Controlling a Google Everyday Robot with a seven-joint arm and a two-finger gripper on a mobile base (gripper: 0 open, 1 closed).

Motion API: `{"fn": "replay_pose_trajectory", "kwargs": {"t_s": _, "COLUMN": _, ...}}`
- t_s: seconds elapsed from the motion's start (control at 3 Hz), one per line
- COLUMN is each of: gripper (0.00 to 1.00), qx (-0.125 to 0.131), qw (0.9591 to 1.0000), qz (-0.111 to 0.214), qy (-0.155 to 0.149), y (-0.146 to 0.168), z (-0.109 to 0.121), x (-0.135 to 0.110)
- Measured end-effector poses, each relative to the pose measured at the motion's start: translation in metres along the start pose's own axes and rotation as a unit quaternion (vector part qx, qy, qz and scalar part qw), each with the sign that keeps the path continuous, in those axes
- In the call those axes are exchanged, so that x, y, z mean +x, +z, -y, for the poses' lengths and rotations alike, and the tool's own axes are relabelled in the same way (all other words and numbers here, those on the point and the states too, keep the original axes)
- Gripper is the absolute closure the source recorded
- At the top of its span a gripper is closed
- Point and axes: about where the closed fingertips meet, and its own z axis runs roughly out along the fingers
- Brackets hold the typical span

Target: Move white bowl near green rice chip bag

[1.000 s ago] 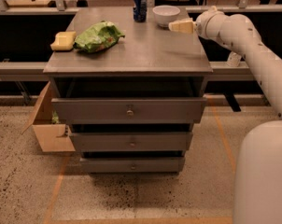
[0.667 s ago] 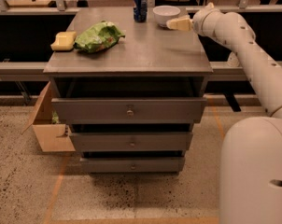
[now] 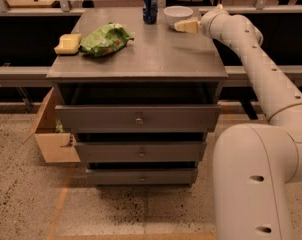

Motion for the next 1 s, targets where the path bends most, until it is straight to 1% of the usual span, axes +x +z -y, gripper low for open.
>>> {"fn": "replay_pose_trajectory", "kwargs": {"t_s": 0.33, "gripper": 0.0, "qx": -0.006, "qw": 0.9999, "qz": 0.005, "qy": 0.014, "y": 0.015, "z": -0.002, "x": 0.009}}
{"fn": "replay_pose_trajectory", "kwargs": {"t_s": 0.67, "gripper": 0.0, "qx": 0.001, "qw": 0.999, "qz": 0.027, "qy": 0.036, "y": 0.031, "z": -0.002, "x": 0.016}}
{"fn": "replay_pose_trajectory", "kwargs": {"t_s": 1.0, "gripper": 0.0, "qx": 0.02, "qw": 0.9966, "qz": 0.047, "qy": 0.065, "y": 0.049, "z": -0.001, "x": 0.026}}
